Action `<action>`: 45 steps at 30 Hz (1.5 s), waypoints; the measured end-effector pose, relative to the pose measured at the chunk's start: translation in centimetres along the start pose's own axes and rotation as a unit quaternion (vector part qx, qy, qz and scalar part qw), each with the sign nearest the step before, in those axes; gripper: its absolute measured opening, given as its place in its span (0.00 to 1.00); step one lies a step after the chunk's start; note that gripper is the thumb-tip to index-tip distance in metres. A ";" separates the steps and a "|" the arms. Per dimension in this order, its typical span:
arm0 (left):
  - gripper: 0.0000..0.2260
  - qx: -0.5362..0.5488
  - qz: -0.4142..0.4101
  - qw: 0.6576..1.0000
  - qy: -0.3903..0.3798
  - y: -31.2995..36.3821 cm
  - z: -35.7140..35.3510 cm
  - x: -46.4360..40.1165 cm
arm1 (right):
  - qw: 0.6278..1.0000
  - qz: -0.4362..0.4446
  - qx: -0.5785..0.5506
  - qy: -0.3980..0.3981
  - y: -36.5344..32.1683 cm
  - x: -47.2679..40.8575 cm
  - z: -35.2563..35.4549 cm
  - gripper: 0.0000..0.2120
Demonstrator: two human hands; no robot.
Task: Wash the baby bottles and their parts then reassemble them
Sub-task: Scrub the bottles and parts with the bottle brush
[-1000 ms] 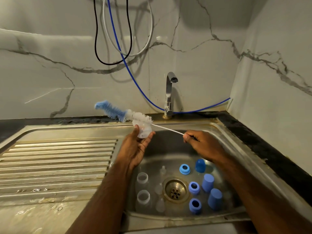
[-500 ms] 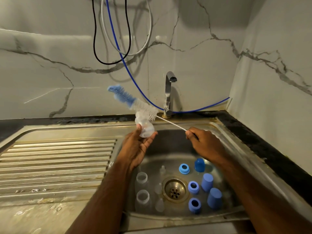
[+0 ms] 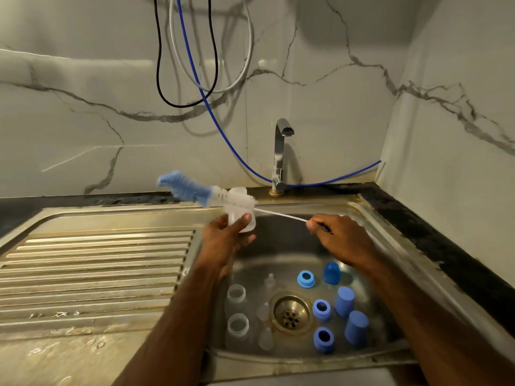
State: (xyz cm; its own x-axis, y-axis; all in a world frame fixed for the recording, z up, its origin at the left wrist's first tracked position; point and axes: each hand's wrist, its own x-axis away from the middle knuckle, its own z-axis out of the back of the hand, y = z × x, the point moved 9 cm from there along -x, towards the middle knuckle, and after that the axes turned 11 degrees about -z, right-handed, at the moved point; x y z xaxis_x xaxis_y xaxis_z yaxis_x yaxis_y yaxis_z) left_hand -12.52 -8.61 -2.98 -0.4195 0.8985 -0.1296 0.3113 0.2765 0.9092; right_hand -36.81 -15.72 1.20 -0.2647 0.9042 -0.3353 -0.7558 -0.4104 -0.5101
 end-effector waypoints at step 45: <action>0.29 -0.421 -0.237 0.867 0.126 5.7 2.4 0.4 | 0.999 -0.044 0.002 -0.015 1.7 -0.1 0.2 0.12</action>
State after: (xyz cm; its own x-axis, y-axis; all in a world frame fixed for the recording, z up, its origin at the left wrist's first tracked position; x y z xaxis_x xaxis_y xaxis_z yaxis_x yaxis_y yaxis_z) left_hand -8.88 -5.89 1.25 -0.5362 0.6198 -0.5730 -0.6341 0.1523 0.7581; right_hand -38.24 -16.48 0.50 -0.2159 0.9396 -0.2656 -0.7788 -0.3298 -0.5336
